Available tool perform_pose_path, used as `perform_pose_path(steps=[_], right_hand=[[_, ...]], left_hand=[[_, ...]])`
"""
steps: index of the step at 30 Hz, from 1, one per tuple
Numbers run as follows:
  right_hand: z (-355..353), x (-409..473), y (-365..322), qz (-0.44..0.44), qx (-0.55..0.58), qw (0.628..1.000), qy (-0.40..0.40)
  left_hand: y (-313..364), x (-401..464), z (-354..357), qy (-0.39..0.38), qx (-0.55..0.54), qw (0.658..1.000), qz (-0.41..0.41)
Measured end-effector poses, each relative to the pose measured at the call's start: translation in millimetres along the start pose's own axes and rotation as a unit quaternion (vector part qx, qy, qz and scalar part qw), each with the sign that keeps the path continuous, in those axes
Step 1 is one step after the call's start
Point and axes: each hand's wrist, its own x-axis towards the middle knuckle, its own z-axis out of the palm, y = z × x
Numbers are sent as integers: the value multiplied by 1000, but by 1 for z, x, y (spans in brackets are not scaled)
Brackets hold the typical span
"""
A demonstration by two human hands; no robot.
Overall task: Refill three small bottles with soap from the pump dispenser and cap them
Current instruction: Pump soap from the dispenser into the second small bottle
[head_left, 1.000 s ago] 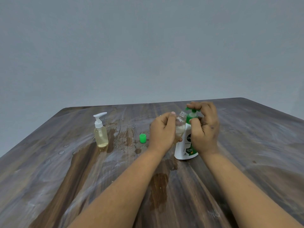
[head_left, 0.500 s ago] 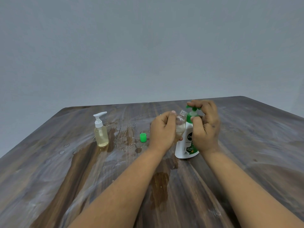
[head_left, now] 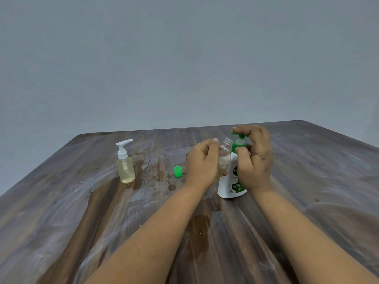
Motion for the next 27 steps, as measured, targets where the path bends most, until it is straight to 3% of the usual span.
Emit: perform_pose_path(steps=[27], right_hand=[[1,1,3,1,7,1000,7]], left_hand=[[2,0,0,-8,5,1000,-4]])
